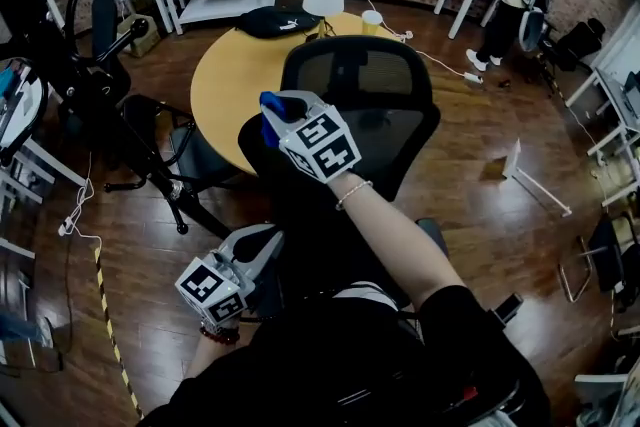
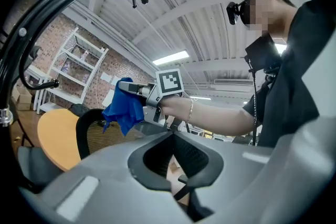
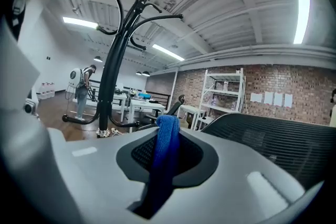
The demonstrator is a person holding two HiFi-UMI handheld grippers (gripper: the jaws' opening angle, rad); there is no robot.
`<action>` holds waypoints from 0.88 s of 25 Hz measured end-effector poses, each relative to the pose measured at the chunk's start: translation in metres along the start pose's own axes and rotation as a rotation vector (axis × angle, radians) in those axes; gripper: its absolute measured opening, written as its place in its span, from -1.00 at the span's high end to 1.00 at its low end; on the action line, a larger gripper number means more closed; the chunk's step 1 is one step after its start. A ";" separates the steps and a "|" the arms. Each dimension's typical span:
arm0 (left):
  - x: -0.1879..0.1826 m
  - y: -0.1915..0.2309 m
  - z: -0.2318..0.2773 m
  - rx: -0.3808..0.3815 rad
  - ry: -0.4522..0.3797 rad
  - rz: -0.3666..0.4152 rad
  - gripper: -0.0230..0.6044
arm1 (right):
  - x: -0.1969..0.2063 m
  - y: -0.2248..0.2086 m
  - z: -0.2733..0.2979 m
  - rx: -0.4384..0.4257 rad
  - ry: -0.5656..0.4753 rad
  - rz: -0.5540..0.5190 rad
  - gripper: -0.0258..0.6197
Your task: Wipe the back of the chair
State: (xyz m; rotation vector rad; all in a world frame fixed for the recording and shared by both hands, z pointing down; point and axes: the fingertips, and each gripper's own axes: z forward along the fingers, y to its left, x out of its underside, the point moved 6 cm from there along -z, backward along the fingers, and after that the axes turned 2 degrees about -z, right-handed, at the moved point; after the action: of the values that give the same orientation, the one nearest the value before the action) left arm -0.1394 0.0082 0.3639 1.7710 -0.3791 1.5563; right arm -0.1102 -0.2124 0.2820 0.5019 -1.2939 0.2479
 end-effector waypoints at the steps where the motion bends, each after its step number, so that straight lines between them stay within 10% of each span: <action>1: -0.002 -0.001 0.000 0.001 -0.006 0.004 0.91 | 0.001 0.004 -0.002 0.001 -0.028 0.001 0.81; 7: -0.011 -0.008 -0.003 0.010 -0.038 0.026 0.91 | 0.003 -0.026 -0.084 0.131 -0.241 0.112 0.81; 15: -0.016 -0.002 -0.011 -0.023 -0.098 0.020 0.91 | 0.067 -0.137 -0.202 0.591 -0.149 0.204 0.81; 22: -0.018 -0.004 -0.019 -0.061 -0.095 0.037 0.91 | 0.099 -0.175 -0.213 0.767 -0.017 0.120 0.81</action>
State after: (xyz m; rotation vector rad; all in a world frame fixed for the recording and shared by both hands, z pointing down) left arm -0.1552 0.0197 0.3461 1.8043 -0.5033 1.4738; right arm 0.1759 -0.2702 0.2994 1.0735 -1.2194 0.8566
